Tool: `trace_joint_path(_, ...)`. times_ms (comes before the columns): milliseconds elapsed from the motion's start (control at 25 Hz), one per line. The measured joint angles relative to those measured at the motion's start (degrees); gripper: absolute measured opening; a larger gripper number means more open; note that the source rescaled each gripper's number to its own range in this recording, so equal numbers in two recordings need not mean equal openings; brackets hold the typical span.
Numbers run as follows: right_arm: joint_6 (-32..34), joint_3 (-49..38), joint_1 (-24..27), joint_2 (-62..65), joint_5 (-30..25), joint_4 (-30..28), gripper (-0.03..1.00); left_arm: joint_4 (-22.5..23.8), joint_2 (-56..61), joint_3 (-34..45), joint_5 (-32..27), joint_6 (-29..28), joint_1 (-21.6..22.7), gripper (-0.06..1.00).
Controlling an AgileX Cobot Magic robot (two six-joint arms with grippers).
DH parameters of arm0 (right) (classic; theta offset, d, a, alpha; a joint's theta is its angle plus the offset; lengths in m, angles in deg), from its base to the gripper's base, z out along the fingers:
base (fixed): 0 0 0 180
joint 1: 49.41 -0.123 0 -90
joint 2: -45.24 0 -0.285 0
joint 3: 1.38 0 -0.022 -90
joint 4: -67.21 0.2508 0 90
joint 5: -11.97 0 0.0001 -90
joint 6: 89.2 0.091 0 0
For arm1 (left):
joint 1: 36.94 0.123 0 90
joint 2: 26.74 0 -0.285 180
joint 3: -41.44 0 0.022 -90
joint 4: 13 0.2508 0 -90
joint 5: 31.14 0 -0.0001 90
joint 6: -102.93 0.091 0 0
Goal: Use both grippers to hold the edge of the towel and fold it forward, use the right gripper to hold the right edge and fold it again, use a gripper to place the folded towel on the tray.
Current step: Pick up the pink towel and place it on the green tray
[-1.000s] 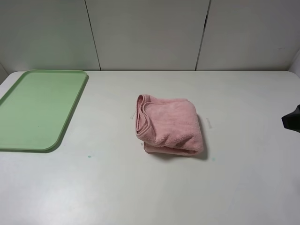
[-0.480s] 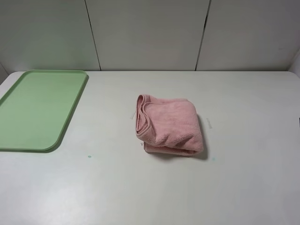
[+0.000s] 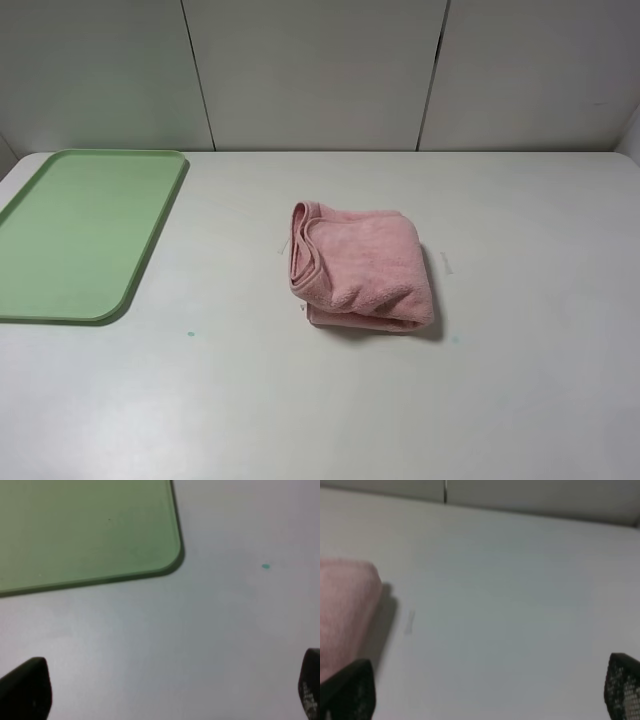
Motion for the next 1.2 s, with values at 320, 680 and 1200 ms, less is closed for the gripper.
trace_joint_path(320,0.00,-0.20,0.00,10.26,0.21,0.43,1.00,0.00,0.00,0.00,0.00,0.00,0.00,0.99)
trace_joint_path(680,0.00,-0.08,0.00,15.44,-0.73,1.47,1.00,0.00,0.00,0.00,0.00,0.00,0.00,0.99)
trace_joint_path(1200,-0.97,0.49,0.00,15.55,-12.11,2.34,1.00,0.00,0.00,0.00,0.00,0.00,0.00,0.99)
